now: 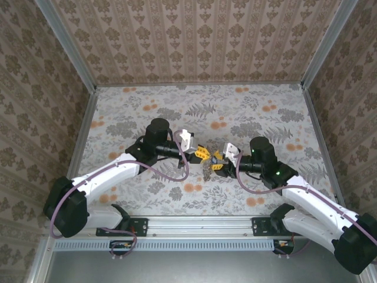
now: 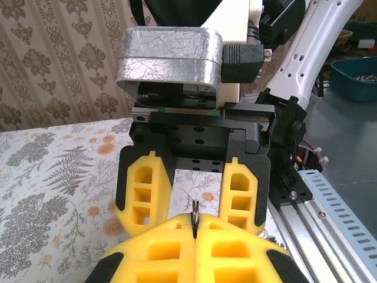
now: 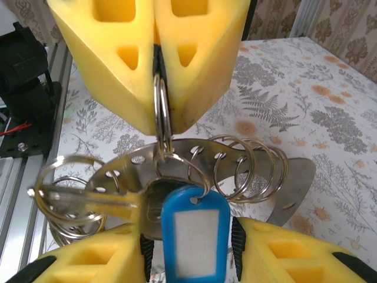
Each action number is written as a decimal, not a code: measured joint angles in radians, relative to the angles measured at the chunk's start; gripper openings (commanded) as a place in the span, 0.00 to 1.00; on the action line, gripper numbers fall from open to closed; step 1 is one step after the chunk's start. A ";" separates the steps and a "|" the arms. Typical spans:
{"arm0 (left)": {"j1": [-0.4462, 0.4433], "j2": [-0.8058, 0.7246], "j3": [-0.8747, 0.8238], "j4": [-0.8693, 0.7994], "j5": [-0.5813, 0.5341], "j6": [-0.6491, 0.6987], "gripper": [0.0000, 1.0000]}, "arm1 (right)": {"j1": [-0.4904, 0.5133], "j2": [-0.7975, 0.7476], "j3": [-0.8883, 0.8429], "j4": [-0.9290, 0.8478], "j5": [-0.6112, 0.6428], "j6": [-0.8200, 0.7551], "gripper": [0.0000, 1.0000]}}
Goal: Put the keys on the keyring
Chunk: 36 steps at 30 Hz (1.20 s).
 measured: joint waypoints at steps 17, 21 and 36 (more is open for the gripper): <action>0.006 -0.036 0.000 -0.087 -0.032 0.042 0.00 | 0.016 0.011 -0.007 0.025 0.011 0.003 0.10; 0.006 -0.039 0.000 -0.140 -0.046 0.081 0.00 | 0.016 -0.007 0.018 -0.049 0.026 -0.024 0.03; -0.022 -0.038 0.037 -0.289 -0.107 0.237 0.00 | 0.016 0.048 0.179 -0.304 0.008 -0.078 0.03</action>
